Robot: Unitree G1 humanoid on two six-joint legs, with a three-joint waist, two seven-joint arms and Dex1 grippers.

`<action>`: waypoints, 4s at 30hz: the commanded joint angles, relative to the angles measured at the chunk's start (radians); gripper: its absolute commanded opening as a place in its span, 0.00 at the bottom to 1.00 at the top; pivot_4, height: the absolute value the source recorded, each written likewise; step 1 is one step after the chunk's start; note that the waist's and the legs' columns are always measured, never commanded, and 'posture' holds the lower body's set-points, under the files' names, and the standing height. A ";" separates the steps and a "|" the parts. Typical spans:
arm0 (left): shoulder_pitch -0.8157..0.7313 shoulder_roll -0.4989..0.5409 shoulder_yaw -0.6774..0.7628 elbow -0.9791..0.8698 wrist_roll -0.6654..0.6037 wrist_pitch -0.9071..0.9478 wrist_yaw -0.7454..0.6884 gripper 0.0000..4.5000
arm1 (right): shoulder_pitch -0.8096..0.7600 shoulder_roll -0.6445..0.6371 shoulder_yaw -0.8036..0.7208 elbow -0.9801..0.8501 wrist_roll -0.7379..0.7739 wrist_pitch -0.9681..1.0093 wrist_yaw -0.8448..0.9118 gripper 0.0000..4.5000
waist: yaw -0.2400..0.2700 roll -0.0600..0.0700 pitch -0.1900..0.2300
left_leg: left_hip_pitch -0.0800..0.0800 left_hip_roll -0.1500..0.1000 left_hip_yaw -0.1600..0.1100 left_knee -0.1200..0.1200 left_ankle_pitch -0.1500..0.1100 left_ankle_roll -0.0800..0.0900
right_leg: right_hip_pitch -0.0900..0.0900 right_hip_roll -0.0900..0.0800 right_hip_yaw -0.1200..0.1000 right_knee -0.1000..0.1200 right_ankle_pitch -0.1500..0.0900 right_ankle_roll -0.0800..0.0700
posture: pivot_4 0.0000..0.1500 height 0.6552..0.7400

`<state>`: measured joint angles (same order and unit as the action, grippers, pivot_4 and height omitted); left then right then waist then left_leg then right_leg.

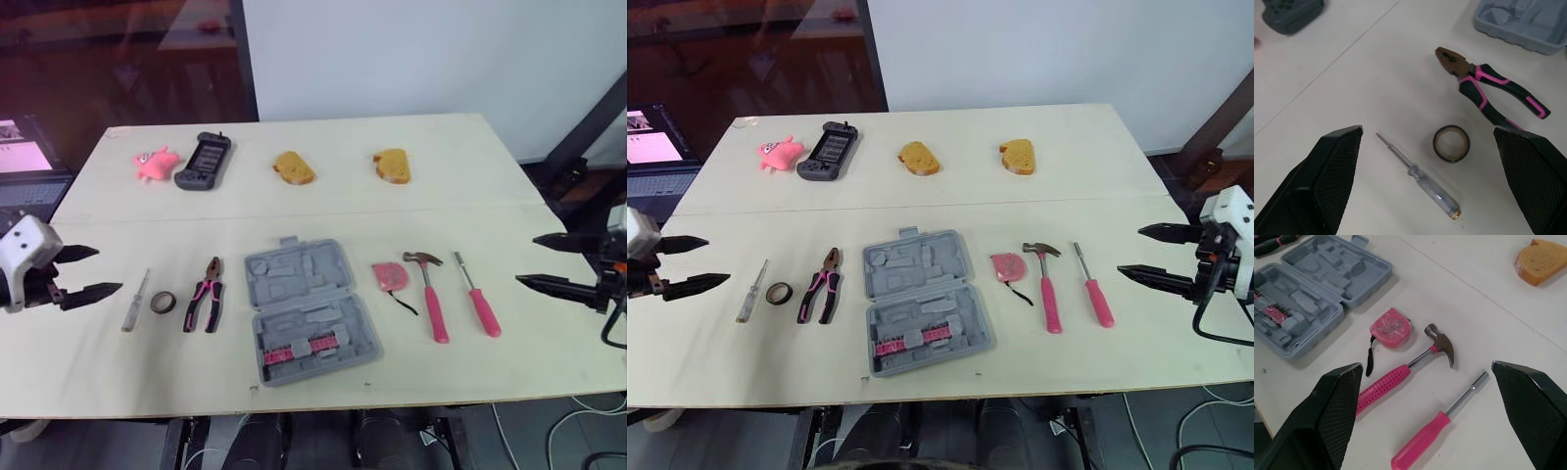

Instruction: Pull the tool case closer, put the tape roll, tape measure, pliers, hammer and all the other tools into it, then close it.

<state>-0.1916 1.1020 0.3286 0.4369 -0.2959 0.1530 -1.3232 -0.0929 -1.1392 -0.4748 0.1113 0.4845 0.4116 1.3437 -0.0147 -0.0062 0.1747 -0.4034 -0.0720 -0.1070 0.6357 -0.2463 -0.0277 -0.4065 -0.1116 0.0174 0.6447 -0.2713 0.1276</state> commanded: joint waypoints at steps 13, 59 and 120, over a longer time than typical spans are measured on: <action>-0.113 0.030 -0.028 0.096 0.009 -0.001 -0.018 1.00 | -0.010 -0.015 -0.013 -0.083 0.012 0.043 -0.048 1.00 | 0.000 0.000 0.000 | -0.001 0.000 0.000 0.007 0.000 0.000 | 0.000 0.001 0.001 0.005 0.000 0.000 | 1.00 1.00; 0.130 -0.514 -0.405 -0.675 0.049 0.467 0.688 0.01 | -0.593 0.494 0.857 0.237 -0.497 -0.169 -0.270 0.00 | 0.005 -0.001 0.000 | -0.004 -0.001 -0.003 0.012 0.000 -0.001 | 0.000 0.002 0.000 0.005 0.000 0.000 | 1.00 1.00; 0.138 -0.552 -0.481 -0.735 0.031 0.613 0.591 0.01 | -0.303 0.498 0.876 -0.140 -0.542 0.044 -0.131 0.00 | 0.003 -0.001 0.000 | -0.003 -0.001 -0.004 0.011 0.001 -0.001 | 0.001 0.003 0.000 0.005 0.001 0.000 | 1.00 1.00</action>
<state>-0.0662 0.5506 -0.1346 -0.2585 -0.2314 0.7590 -0.7119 -0.4074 -0.6479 0.3844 0.0205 -0.0914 0.4523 1.1881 -0.0114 -0.0071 0.1748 -0.4063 -0.0725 -0.1114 0.6471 -0.2458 -0.0289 -0.4058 -0.1084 0.0177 0.6501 -0.2706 0.1276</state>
